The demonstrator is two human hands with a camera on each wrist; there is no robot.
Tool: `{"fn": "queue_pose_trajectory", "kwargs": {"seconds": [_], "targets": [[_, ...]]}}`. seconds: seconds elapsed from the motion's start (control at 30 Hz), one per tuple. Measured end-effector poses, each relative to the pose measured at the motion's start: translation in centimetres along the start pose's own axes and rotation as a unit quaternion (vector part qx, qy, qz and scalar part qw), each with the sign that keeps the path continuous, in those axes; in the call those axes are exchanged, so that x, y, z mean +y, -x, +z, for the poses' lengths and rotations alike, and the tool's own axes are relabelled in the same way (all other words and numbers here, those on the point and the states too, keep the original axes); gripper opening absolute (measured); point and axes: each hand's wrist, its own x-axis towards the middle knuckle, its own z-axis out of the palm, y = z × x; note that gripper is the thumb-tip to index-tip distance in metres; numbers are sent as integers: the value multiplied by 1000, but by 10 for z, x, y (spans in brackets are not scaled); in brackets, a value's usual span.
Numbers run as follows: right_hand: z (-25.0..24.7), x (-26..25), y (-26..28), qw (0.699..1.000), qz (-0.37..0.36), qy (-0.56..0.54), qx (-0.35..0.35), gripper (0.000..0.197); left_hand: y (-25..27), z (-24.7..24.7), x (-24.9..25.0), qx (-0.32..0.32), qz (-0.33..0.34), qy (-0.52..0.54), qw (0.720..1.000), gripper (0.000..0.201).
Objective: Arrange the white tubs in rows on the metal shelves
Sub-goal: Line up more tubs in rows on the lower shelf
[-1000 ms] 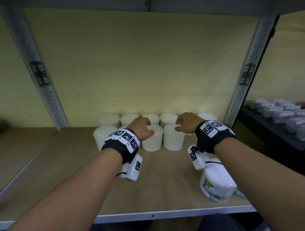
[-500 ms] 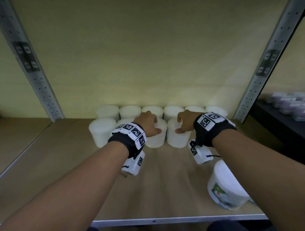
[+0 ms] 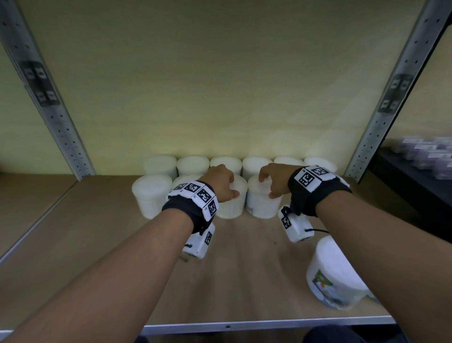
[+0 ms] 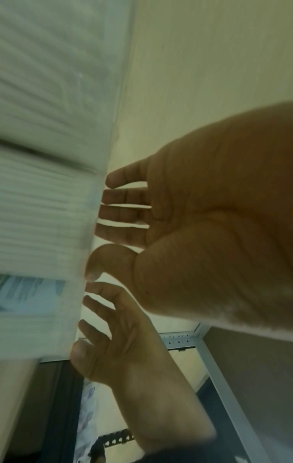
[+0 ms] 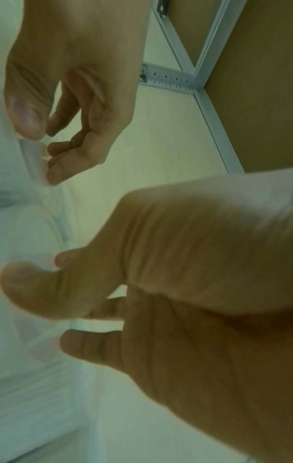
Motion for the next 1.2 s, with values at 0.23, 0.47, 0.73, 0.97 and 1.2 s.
{"fn": "queue_pose_trajectory", "kwargs": {"seconds": [0.23,0.47,0.73,0.97,1.2], "targets": [[-4,-1,3,999,-15,-33,-20,58,0,1,0,-1,-1,3,1000,52],[1,-3,-8,997,55,-23,42,61,0,2,-1,-5,0,7,1000,52],[8,-9,-10,996,76,10,38,58,0,2,0,-8,1,6,1000,52],[3,-9,-10,999,50,6,16,56,-1,2,-1,-8,3,6,1000,52],[2,-4,-9,999,25,-28,-7,62,0,3,-1,-5,4,8,1000,51]]}}
